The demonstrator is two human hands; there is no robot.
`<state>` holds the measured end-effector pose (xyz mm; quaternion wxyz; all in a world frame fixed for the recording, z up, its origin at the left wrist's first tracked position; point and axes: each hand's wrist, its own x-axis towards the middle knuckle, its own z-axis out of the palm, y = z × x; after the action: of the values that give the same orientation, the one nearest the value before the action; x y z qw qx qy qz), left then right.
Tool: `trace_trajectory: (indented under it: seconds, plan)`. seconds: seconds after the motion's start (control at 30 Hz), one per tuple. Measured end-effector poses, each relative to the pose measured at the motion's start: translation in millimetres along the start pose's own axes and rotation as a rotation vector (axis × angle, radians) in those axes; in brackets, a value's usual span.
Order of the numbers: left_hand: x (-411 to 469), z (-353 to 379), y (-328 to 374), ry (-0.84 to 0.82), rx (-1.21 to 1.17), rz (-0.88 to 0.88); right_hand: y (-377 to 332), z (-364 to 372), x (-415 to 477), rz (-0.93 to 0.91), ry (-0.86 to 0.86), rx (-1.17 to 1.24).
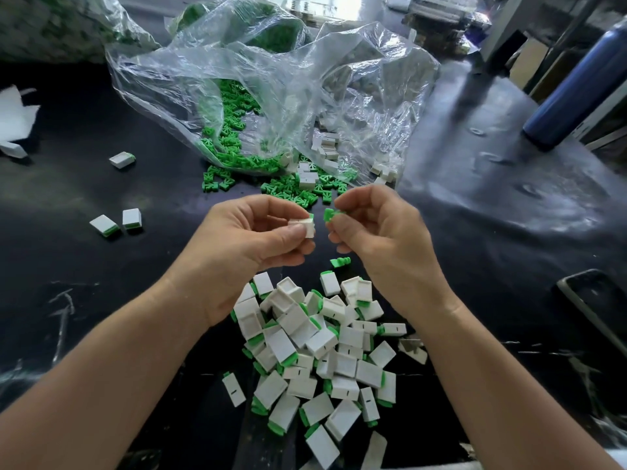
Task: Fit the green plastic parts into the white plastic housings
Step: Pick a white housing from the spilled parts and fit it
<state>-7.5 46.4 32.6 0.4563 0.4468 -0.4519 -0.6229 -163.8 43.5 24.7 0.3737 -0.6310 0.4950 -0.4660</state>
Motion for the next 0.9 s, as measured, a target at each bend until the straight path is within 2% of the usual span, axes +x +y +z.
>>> trace_trajectory:
  seconds: [0.37, 0.53, 0.9]
  plan:
    - [-1.7, 2.0, -0.4, 0.0, -0.017, 0.006, -3.6, 3.9, -3.7, -0.026, -0.048, 0.021]
    - [-2.4, 3.6, -1.5, 0.001, 0.046, 0.022, -3.8, 3.6, -4.6, -0.03, -0.067, 0.006]
    - [-5.2, 7.5, -3.5, -0.007, 0.071, 0.015, -5.4, 1.8, -6.9, -0.055, -0.037, 0.041]
